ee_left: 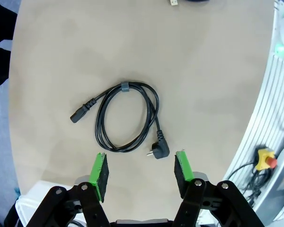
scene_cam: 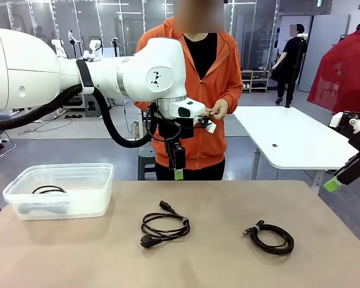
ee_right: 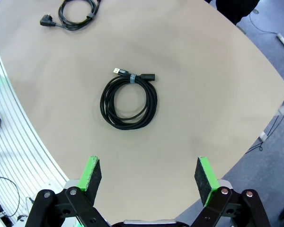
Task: Organize and store the cables.
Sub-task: Place the Power Cable into the Organizing box.
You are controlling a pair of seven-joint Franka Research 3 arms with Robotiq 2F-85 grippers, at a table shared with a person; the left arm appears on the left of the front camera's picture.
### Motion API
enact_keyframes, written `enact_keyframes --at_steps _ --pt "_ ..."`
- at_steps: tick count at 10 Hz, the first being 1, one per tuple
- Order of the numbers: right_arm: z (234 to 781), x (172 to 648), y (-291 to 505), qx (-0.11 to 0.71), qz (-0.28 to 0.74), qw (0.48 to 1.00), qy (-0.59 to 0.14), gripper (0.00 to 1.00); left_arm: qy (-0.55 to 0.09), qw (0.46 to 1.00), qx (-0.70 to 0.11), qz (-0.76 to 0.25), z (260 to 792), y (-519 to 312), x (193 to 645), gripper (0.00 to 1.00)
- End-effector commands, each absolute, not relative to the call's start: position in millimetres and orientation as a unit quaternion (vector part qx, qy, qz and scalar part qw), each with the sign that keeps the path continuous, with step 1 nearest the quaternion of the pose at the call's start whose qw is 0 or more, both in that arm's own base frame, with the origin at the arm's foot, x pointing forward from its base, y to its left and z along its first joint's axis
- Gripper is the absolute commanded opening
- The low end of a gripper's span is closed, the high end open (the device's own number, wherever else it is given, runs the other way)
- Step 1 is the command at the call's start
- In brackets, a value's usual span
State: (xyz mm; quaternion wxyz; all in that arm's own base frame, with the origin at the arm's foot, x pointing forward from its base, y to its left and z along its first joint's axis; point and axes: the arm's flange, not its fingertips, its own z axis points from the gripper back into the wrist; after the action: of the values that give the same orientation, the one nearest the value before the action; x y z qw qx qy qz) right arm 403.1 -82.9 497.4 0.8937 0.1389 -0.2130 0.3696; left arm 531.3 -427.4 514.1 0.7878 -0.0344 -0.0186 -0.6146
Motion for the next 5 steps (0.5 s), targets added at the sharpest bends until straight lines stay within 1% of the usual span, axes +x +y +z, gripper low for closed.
enact_keyframes --at_steps 1,3,4,5 --pt "498 404 -82 0.134 0.365 0.898 -0.207 1.00 -0.029 0.843 -0.009 -0.538 499 -443 532 0.71" --pt "498 404 -82 0.134 0.365 0.898 -0.207 1.00 -0.053 0.888 -0.042 -0.456 491 -446 529 0.71" --pt "498 404 -82 0.134 0.365 0.898 -0.207 1.00 -0.052 0.911 -0.049 -0.406 485 -445 529 0.71" --pt "498 404 -82 0.134 0.365 0.898 -0.207 1.00 -0.070 0.936 -0.051 -0.341 477 -444 529 0.71"
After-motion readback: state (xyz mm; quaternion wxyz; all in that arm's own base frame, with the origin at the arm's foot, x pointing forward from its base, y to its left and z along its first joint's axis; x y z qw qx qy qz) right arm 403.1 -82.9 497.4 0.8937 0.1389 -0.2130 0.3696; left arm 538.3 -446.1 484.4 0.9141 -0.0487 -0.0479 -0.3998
